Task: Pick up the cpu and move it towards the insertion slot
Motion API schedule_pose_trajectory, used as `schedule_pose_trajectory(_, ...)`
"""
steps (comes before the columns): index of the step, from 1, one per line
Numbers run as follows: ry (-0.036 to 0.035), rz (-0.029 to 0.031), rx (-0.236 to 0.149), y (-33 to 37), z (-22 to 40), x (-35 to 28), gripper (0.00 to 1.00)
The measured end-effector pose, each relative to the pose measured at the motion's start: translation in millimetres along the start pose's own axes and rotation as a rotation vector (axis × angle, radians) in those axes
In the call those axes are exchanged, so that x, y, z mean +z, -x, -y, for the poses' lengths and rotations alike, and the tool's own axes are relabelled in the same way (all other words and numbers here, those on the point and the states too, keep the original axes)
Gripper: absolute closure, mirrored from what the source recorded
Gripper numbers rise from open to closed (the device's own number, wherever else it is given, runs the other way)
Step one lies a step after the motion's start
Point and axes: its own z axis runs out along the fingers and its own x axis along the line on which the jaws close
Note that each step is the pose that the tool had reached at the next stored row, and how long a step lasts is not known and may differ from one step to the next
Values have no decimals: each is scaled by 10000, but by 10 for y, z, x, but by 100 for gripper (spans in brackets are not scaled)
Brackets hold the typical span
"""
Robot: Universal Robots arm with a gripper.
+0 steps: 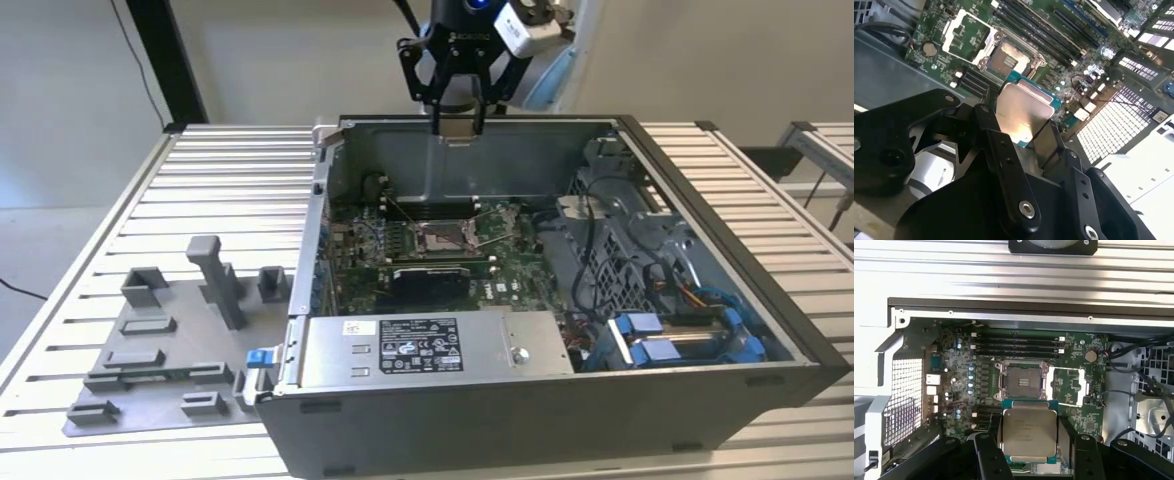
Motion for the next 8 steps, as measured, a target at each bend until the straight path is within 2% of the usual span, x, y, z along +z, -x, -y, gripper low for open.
schedule_pose_trajectory(8, 0, 0, 9, 0, 0, 0, 100)
